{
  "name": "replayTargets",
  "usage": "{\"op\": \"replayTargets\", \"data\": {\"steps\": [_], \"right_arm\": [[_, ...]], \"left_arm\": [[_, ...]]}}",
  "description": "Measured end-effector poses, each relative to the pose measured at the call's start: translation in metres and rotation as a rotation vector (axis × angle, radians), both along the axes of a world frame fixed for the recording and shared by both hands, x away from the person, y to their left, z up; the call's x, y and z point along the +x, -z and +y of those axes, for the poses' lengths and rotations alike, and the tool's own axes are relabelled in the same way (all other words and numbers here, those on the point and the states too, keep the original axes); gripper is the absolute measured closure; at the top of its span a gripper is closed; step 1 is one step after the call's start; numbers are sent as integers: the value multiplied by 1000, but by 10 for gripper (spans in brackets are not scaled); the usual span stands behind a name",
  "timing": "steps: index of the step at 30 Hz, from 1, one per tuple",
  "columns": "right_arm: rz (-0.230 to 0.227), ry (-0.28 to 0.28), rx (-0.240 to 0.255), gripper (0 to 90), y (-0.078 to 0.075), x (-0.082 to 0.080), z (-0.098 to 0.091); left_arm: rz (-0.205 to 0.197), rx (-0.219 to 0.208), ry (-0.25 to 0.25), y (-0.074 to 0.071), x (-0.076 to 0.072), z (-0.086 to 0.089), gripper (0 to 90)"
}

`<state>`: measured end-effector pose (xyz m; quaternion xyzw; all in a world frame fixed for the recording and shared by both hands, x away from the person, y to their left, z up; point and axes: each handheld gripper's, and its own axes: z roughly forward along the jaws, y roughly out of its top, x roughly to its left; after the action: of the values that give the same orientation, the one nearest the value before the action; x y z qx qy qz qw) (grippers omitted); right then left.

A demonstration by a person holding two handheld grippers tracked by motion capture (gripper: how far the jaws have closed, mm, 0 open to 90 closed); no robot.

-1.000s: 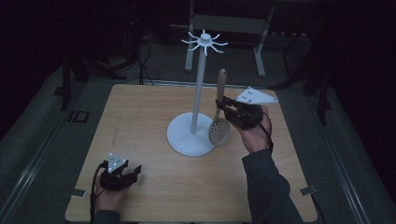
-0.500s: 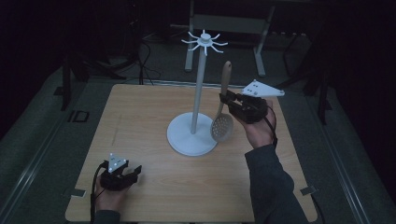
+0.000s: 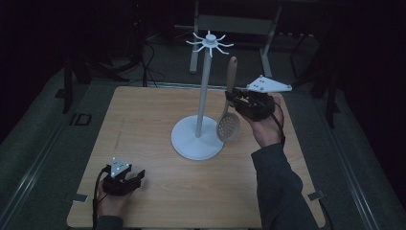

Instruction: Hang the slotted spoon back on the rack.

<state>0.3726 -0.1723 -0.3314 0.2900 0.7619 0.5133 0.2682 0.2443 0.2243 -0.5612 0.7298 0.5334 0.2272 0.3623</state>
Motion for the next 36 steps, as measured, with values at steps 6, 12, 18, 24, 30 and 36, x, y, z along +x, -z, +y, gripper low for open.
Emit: {"op": "replayTargets", "data": {"steps": [6, 12, 18, 24, 30, 36], "right_arm": [[4, -2, 9, 753, -3, 3, 4], [9, -5, 12, 753, -7, 7, 5], [19, -8, 6, 753, -9, 10, 9], [36, -12, 5, 753, -8, 14, 11], [43, -13, 6, 753, -7, 16, 14], [48, -13, 2, 753, -8, 19, 17]], "left_arm": [[-1, -3, -1, -1, 0, 1, 418], [-2, -3, -1, -1, 0, 1, 417], [-2, -5, -4, -1, 0, 2, 416], [-2, -4, -5, -1, 0, 2, 416], [-1, -4, -4, -1, -1, 2, 416], [-1, -4, -4, -1, -1, 2, 416]]}}
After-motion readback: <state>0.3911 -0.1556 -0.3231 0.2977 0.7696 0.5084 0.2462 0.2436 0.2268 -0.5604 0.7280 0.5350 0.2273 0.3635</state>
